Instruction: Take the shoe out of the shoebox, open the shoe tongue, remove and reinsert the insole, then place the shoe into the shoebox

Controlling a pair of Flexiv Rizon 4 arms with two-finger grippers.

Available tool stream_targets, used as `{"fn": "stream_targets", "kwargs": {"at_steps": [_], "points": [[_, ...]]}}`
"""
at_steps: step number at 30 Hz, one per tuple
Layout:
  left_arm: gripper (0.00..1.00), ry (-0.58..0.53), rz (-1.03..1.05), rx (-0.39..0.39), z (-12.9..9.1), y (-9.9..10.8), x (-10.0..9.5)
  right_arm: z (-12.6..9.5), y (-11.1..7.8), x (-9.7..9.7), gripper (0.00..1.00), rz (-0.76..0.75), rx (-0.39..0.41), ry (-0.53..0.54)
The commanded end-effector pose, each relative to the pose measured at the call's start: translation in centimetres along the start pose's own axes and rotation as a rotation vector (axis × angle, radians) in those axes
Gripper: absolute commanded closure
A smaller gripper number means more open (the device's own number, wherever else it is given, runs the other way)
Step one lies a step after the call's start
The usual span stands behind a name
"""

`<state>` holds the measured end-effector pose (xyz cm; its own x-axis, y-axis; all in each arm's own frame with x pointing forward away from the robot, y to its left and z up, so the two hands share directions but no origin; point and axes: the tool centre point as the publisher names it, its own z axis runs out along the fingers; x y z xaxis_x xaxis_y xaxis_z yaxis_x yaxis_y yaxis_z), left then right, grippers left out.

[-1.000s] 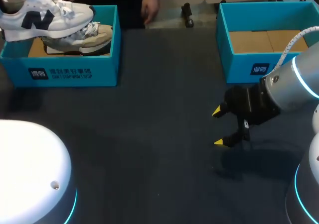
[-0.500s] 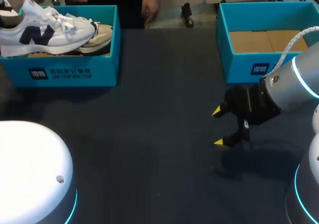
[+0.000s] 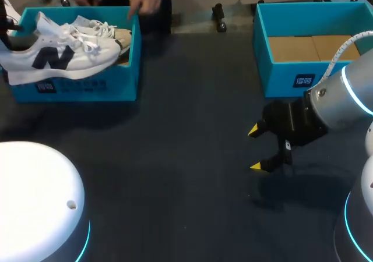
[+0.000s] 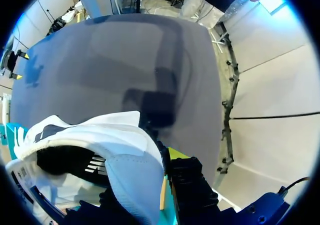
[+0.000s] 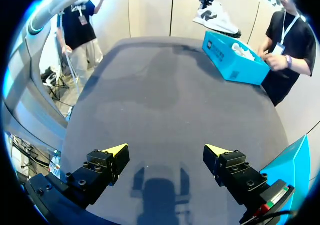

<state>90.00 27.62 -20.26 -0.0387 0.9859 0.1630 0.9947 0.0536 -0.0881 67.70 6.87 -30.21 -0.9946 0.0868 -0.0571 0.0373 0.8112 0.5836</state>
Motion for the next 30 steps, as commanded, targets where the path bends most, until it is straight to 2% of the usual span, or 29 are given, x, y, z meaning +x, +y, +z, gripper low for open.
{"fn": "stream_targets", "kwargs": {"at_steps": [1,11,30], "points": [[1.0,0.024,-0.007,-0.054,0.2,-2.4,-1.2,0.0,-0.1,0.2,0.0,-0.001,-0.001,-0.003],[1.0,0.04,-0.014,-0.048,0.9,-6.4,-3.2,0.0,-0.1,0.2,0.0,-0.001,-0.001,-0.003],[1.0,0.025,0.061,-0.04,1.0,-15.1,-9.5,0.0,-0.1,0.2,0.0,-0.001,-0.001,-0.003]]}}
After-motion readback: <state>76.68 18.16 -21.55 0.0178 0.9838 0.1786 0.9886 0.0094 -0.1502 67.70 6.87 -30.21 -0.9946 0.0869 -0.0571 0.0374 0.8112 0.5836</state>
